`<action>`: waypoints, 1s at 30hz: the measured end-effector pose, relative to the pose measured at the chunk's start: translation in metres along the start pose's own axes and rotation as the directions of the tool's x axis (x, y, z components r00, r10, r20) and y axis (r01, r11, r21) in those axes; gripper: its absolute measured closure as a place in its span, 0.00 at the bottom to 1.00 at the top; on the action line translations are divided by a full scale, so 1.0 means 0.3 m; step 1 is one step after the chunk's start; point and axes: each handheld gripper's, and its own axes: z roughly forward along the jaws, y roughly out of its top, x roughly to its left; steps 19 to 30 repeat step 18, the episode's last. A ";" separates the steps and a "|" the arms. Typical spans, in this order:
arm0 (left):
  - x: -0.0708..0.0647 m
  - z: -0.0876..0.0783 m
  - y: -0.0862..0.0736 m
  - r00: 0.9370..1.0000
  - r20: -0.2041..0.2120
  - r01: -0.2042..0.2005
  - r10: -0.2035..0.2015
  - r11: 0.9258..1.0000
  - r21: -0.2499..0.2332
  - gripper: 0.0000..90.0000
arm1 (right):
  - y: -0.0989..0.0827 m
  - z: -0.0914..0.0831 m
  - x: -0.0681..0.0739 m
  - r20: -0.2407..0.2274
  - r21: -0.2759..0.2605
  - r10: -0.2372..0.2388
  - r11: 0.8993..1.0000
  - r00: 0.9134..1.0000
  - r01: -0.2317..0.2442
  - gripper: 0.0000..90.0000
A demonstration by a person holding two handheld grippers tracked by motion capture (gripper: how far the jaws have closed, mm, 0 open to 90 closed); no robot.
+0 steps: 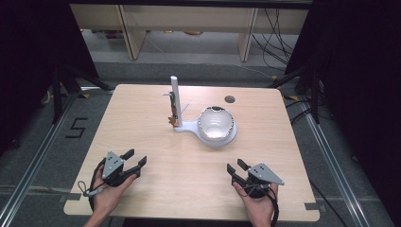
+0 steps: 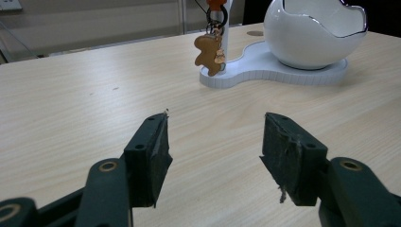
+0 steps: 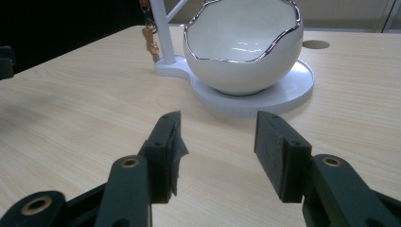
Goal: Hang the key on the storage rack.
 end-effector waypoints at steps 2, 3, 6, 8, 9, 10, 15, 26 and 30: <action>0.008 -0.005 -0.016 1.000 -0.014 0.003 -0.003 1.000 -0.009 0.45 | -0.003 0.000 0.001 0.007 0.006 0.012 1.000 1.000 -0.012 0.58; 0.009 -0.002 -0.024 1.000 -0.011 0.013 -0.013 1.000 -0.023 0.45 | -0.004 -0.001 -0.003 0.011 0.002 0.006 1.000 1.000 -0.006 0.58; 0.008 -0.003 -0.041 1.000 -0.015 0.009 -0.009 1.000 -0.011 0.45 | -0.010 0.002 -0.010 0.005 0.000 -0.009 1.000 1.000 0.009 0.58; 0.008 -0.003 -0.046 1.000 -0.014 0.012 -0.012 1.000 -0.002 0.45 | -0.013 0.004 -0.010 0.003 0.003 0.007 1.000 1.000 -0.007 0.58; 0.012 0.000 -0.049 1.000 -0.008 0.021 -0.021 1.000 -0.009 0.45 | -0.015 0.001 -0.012 0.004 0.006 0.009 1.000 1.000 -0.009 0.58; 0.012 -0.003 -0.048 1.000 -0.014 0.022 -0.022 1.000 -0.001 0.44 | -0.016 0.001 -0.012 0.005 0.008 0.011 1.000 1.000 -0.011 0.58; 0.008 -0.001 -0.048 1.000 -0.021 0.014 -0.014 1.000 -0.001 0.44 | -0.023 0.004 -0.009 -0.010 0.016 0.021 1.000 1.000 -0.021 0.58; 0.007 0.000 -0.048 0.999 -0.026 0.022 -0.021 1.000 0.004 0.43 | -0.023 0.005 -0.005 -0.006 0.022 0.023 0.999 1.000 -0.023 0.58; 0.007 0.000 -0.048 0.999 -0.026 0.022 -0.021 1.000 0.004 0.43 | -0.023 0.005 -0.005 -0.006 0.022 0.023 0.999 1.000 -0.023 0.58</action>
